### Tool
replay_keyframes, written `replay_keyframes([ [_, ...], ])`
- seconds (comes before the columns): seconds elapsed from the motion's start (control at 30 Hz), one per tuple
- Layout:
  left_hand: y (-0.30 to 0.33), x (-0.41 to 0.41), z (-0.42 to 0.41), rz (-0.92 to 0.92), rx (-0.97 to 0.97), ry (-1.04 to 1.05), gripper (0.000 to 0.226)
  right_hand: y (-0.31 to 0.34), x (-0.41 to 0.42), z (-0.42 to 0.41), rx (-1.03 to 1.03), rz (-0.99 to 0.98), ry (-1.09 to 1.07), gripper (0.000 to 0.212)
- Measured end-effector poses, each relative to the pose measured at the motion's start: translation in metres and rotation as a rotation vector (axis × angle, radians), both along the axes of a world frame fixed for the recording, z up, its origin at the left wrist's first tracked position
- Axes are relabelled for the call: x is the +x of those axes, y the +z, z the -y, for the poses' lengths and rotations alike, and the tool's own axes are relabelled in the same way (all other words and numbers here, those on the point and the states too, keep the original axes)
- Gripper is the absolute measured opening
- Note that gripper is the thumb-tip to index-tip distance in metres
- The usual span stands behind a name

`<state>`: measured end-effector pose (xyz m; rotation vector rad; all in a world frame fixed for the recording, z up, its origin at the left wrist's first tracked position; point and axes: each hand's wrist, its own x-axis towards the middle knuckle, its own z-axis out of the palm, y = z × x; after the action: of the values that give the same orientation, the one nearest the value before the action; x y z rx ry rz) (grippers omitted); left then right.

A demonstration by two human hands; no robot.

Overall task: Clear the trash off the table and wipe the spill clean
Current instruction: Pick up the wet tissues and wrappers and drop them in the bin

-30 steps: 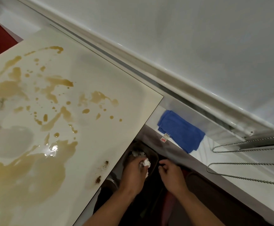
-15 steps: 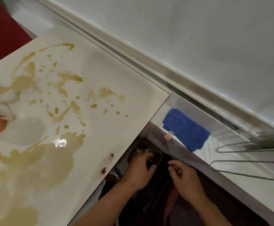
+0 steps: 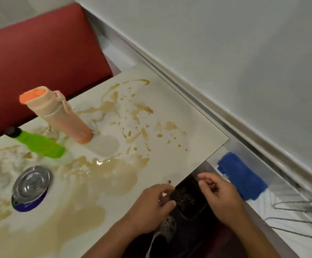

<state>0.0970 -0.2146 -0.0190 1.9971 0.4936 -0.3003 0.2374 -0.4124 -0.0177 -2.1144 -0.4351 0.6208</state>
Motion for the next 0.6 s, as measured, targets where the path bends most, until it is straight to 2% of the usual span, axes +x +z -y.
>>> replay_keyframes([
  [0.2,0.018,-0.042,-0.053,-0.002,0.015,0.223,0.034,0.042,-0.001,-0.072,-0.003,0.001,0.166,0.017],
  [0.37,0.023,-0.071,-0.101,-0.014,0.031,0.352,0.029,0.053,-0.002,-0.146,-0.013,-0.010,0.283,0.016],
  [0.6,0.020,-0.101,-0.165,-0.036,0.156,0.422,0.031,0.032,0.006,-0.266,-0.108,0.133,0.588,0.036],
])
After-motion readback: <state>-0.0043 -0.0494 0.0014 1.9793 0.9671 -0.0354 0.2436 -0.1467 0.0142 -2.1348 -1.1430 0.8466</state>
